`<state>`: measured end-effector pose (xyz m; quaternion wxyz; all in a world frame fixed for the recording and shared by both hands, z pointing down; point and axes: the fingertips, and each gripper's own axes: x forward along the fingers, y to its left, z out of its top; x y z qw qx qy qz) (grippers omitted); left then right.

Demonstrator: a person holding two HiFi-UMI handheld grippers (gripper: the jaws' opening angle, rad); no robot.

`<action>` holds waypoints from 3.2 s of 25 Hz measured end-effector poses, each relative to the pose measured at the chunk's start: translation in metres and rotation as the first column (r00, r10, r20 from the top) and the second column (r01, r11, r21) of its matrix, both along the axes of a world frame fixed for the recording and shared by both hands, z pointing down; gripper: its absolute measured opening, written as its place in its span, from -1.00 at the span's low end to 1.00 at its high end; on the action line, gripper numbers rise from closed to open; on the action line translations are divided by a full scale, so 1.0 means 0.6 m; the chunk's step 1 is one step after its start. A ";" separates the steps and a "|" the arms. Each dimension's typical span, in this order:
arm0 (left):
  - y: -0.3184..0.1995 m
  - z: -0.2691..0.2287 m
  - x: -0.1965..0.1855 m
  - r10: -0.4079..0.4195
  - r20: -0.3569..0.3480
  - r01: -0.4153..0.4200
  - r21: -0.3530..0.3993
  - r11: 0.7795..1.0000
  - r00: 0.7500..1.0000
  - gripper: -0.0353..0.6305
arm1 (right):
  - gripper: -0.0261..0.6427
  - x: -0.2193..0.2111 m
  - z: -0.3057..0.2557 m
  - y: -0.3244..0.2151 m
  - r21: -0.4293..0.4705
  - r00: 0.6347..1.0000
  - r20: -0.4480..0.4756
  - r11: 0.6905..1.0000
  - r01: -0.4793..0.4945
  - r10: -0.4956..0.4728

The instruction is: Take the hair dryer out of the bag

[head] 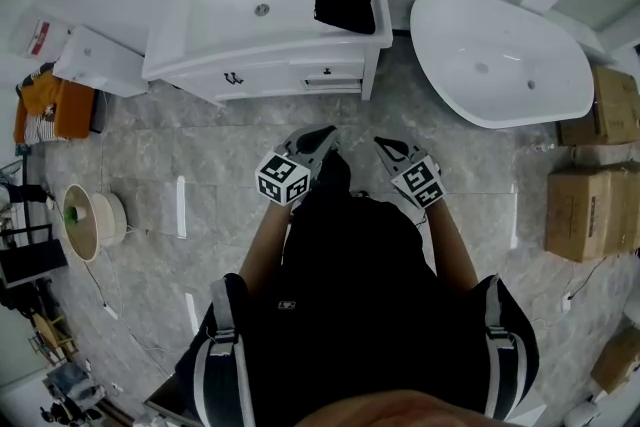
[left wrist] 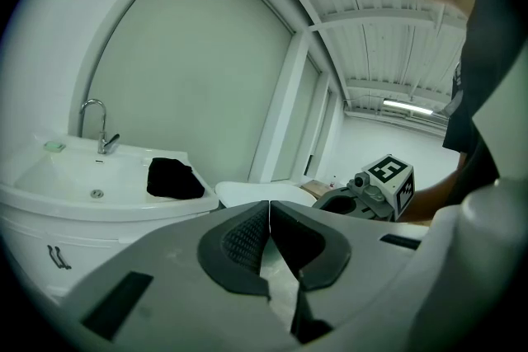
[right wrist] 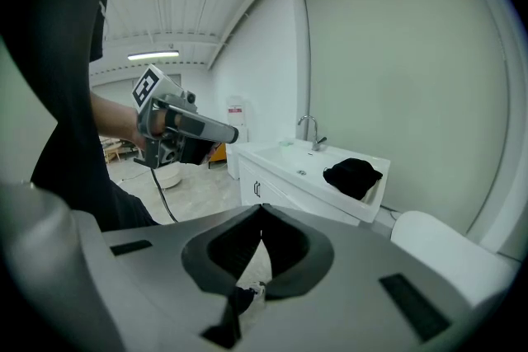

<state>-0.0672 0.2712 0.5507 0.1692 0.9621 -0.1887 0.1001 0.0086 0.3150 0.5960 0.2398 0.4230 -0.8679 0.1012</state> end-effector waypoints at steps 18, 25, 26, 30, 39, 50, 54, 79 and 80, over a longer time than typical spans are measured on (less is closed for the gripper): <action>-0.220 0.034 0.060 0.023 -0.045 -0.026 -0.067 0.997 0.999 -0.84 | -0.74 0.050 0.019 -0.210 -0.054 0.999 -0.044 0.998 -0.015 0.012; -0.310 0.050 0.089 0.064 -0.022 -0.066 -0.098 0.993 0.998 -0.84 | -0.74 0.073 0.028 -0.317 -0.083 0.999 -0.046 0.996 -0.027 0.024; -0.321 0.052 0.093 0.073 -0.016 -0.075 -0.098 0.992 0.997 -0.84 | -0.74 0.075 0.030 -0.331 -0.087 0.999 -0.045 0.996 -0.029 0.026; -0.364 0.060 0.105 0.115 0.010 -0.113 -0.095 0.989 0.993 -0.84 | -0.74 0.077 0.040 -0.380 -0.104 0.998 -0.048 0.994 -0.038 0.034; -0.469 0.075 0.107 0.147 0.018 -0.144 -0.100 0.985 0.989 -0.84 | -0.74 0.068 0.048 -0.495 -0.120 0.997 -0.081 0.993 -0.021 0.011; -0.546 0.092 0.096 0.110 0.029 -0.106 -0.118 0.987 0.993 -0.84 | -0.74 0.081 0.090 -0.567 -0.182 0.994 -0.107 0.983 0.014 -0.034; -0.561 0.098 0.101 0.081 0.052 -0.074 -0.126 0.989 0.995 -0.84 | -0.74 0.087 0.128 -0.591 -0.245 0.977 -0.145 0.962 0.121 -0.159; -0.598 0.118 0.129 -0.282 0.128 0.302 -0.179 0.936 0.951 -0.84 | -0.67 0.118 0.248 -0.672 -0.289 0.717 -0.490 0.868 0.403 -0.496; -0.600 0.120 0.128 -0.290 0.123 0.309 -0.182 0.933 0.949 -0.84 | -0.68 0.120 0.243 -0.675 -0.309 0.753 -0.442 0.871 0.382 -0.488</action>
